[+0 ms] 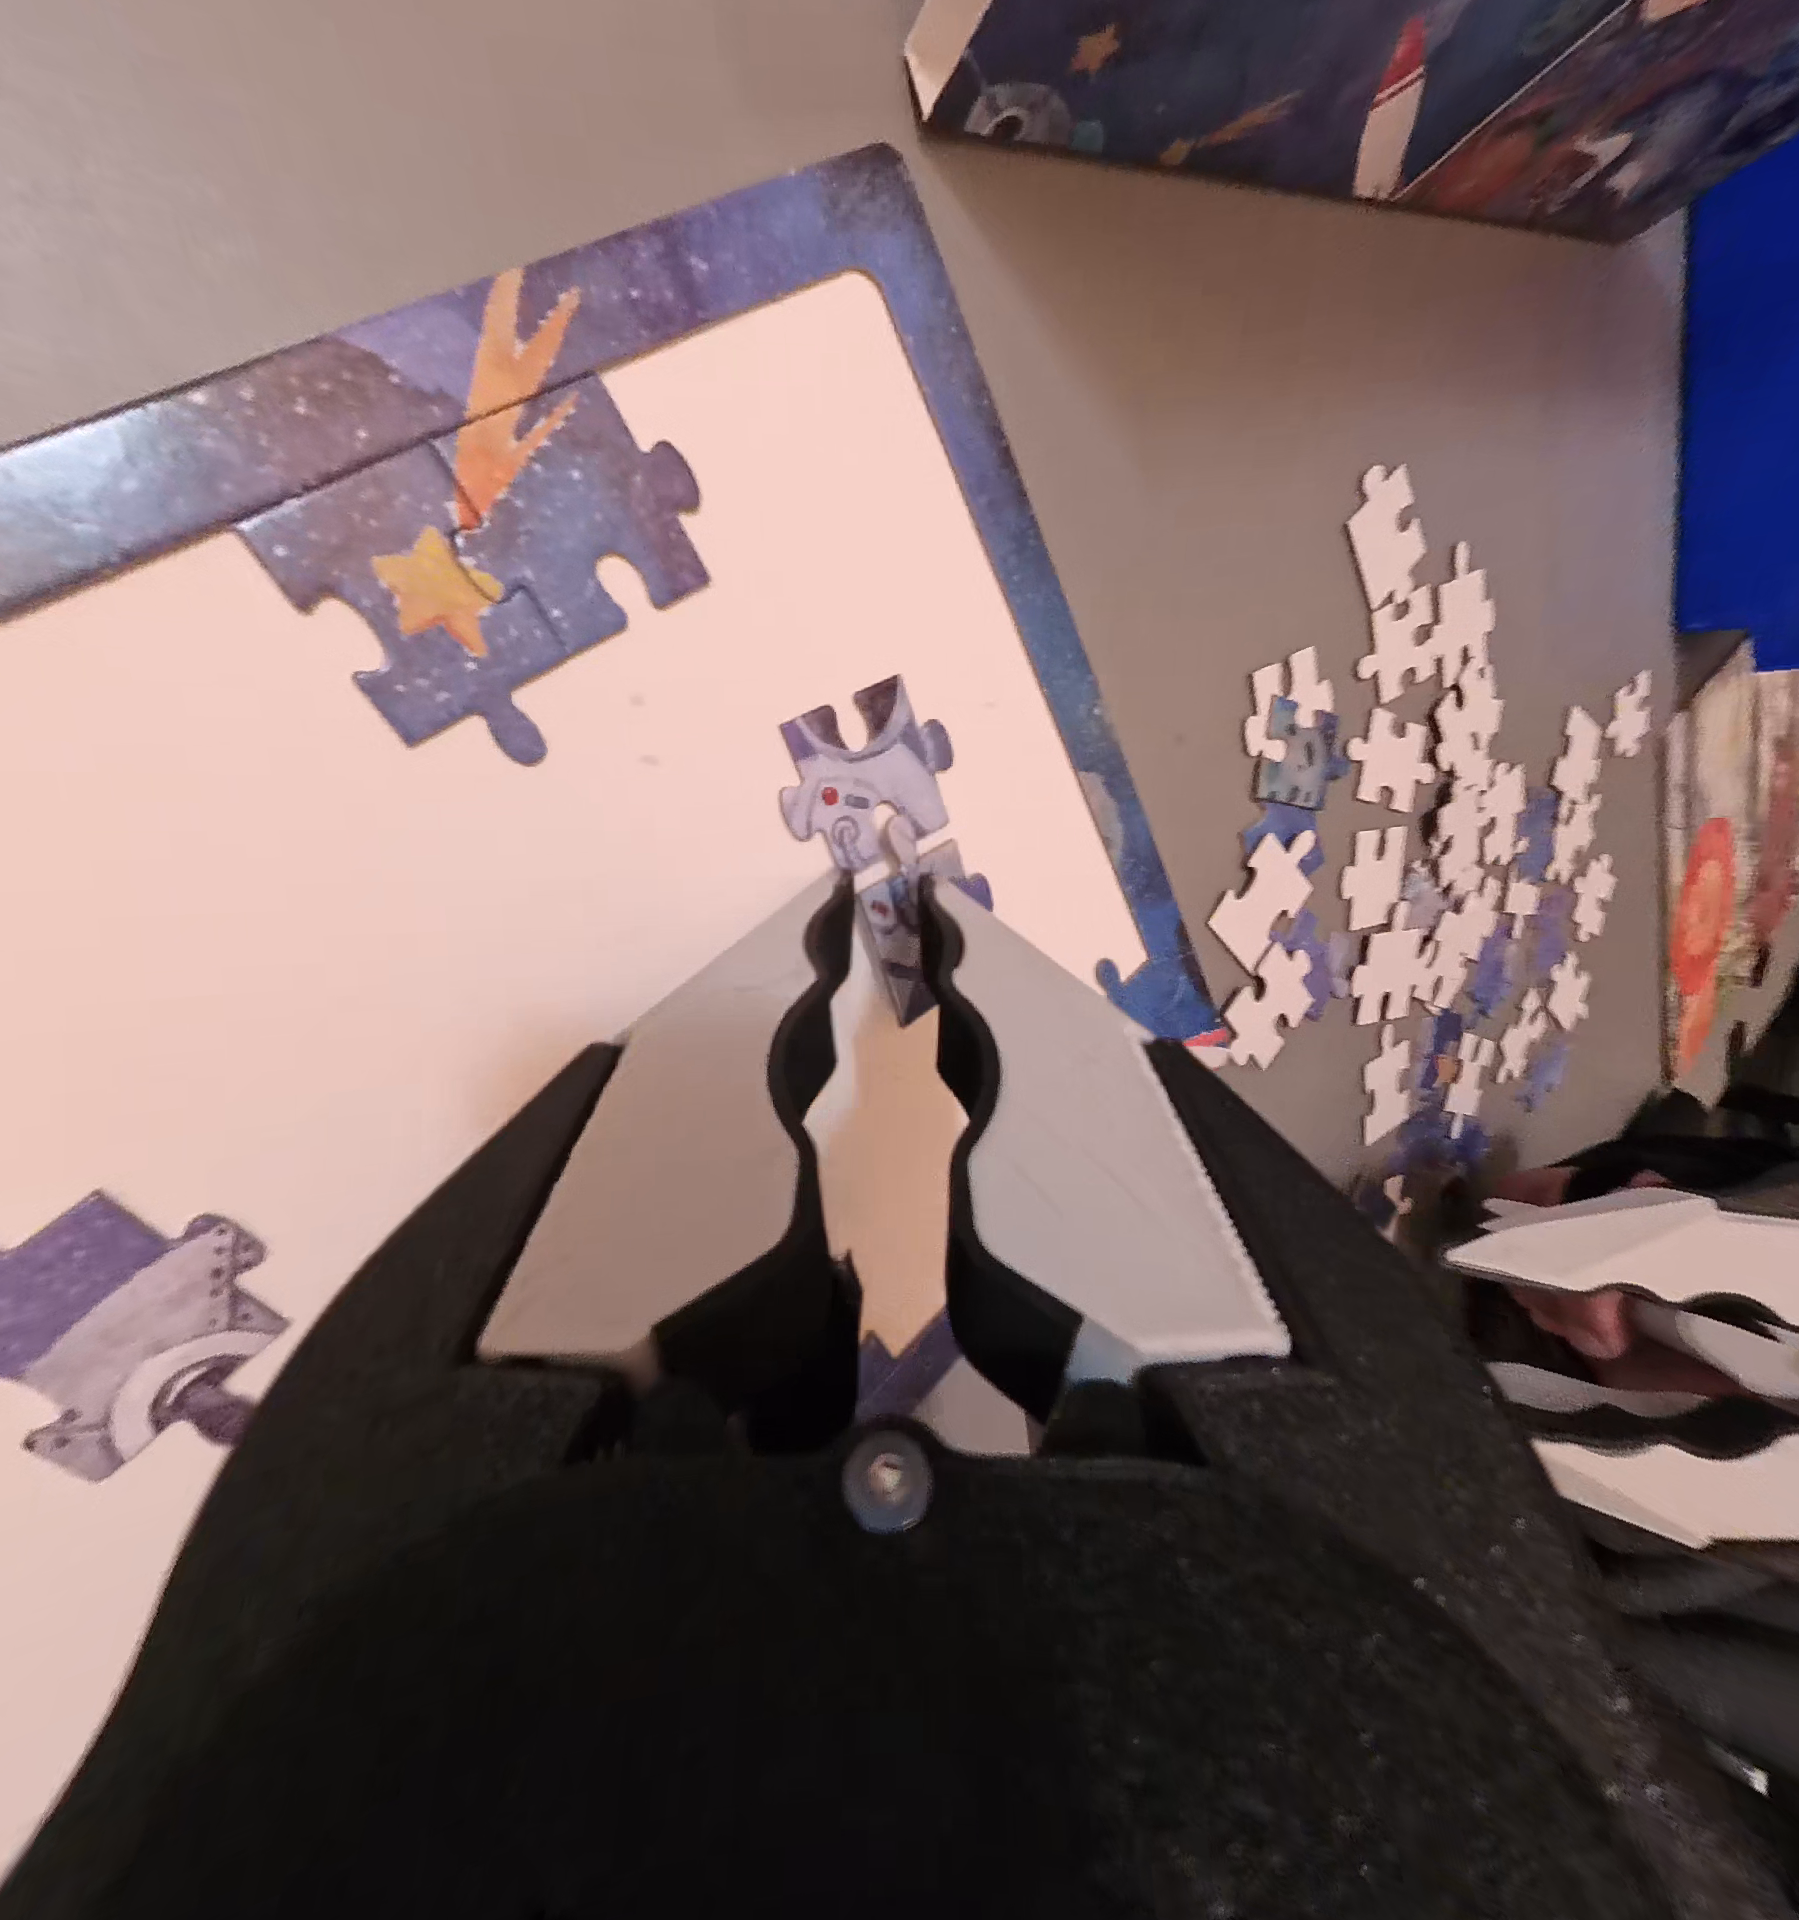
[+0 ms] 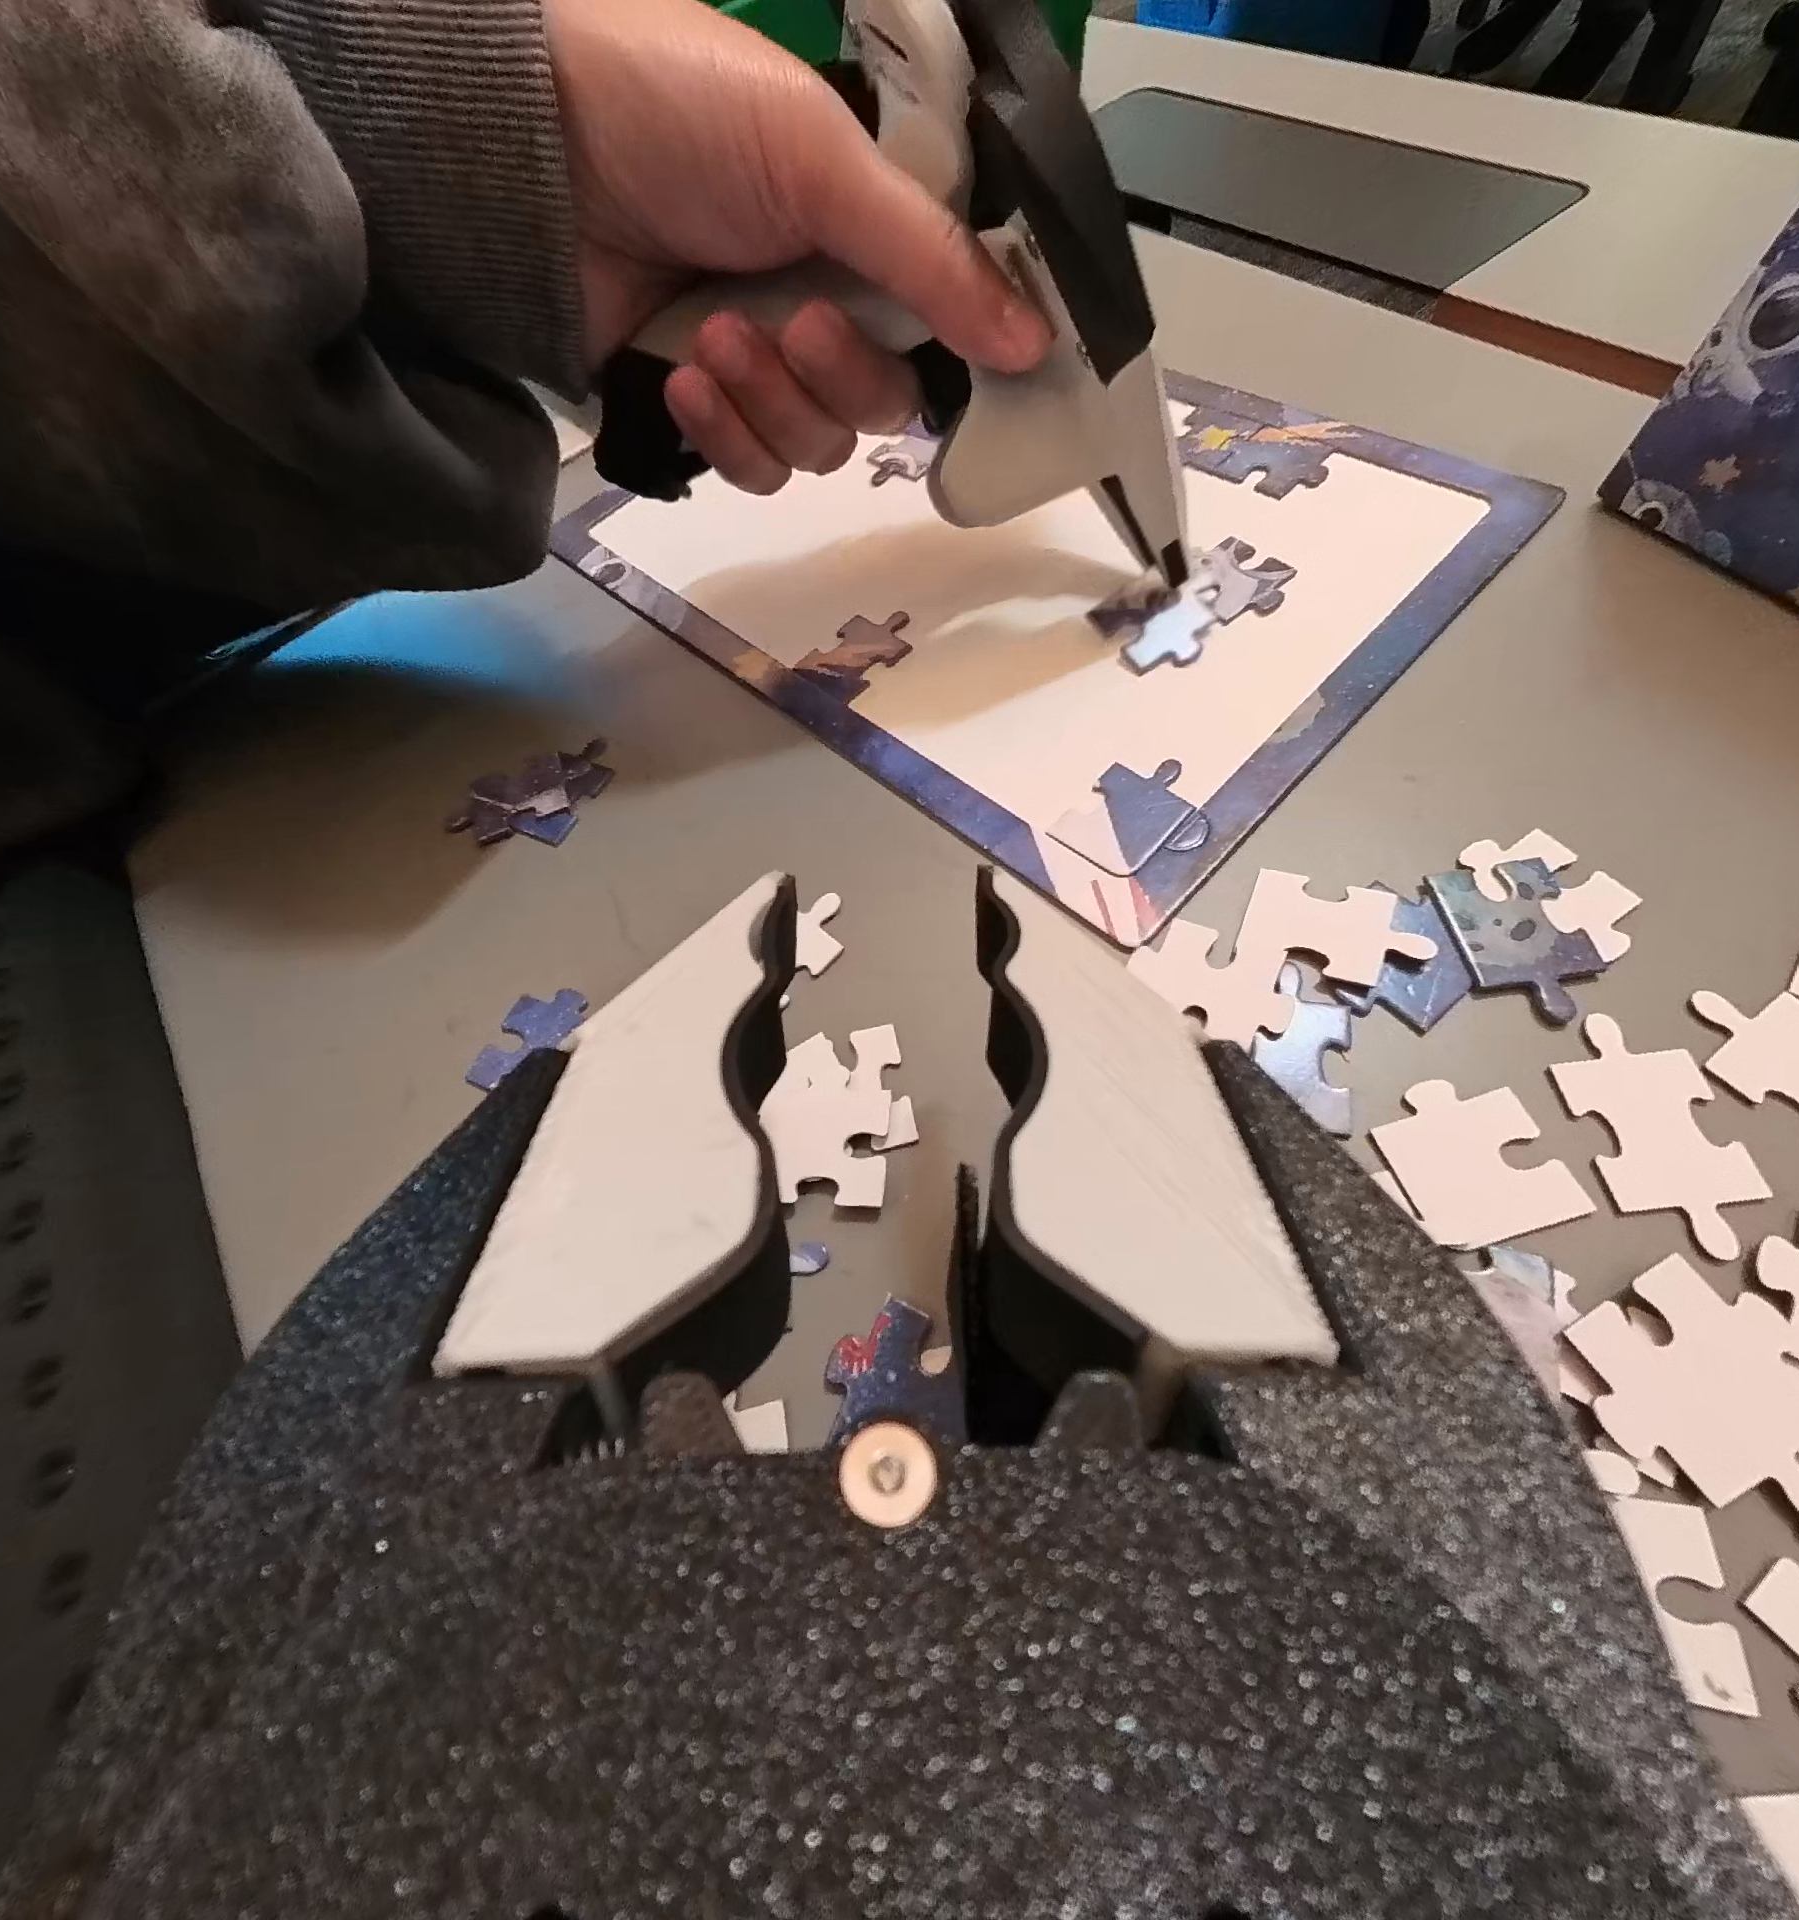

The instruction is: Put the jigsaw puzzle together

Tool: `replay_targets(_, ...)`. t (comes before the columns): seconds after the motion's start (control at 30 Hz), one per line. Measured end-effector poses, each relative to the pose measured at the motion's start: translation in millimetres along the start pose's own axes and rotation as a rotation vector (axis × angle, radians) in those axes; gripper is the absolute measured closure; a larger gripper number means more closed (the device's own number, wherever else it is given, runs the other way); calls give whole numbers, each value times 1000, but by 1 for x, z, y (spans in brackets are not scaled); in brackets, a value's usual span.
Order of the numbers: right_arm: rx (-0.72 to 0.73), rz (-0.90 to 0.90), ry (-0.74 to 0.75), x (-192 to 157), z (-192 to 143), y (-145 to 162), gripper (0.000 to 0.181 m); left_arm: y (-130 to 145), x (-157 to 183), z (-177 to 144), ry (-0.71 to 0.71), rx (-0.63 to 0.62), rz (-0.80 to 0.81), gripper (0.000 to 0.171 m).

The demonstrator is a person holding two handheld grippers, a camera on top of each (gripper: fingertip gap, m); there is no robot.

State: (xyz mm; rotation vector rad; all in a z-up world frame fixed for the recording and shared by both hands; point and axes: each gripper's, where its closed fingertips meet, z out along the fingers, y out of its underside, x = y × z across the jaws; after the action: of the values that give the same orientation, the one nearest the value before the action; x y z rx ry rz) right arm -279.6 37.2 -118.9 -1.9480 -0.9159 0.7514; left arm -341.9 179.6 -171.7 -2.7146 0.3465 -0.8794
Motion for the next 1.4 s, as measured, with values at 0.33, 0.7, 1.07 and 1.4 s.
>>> replay_targets(0.33, -11, -6, -2, -1, 1, 2, 147, 0, -17, -14, -225, 11, 354, 156)
replay_targets(0.7, -17, -5, -4, -1, 2, 3, 147, 16, -3, -4, -166, -26, 395, 166)
replay_targets(1.07, -25, -9, -7, -3, 3, 4, 147, 14, 3, 2, -171, -31, 392, 166)
replay_targets(1.4, -31, -9, -8, -3, 4, 5, 147, 14, 8, -17, -184, 49, 415, 162)
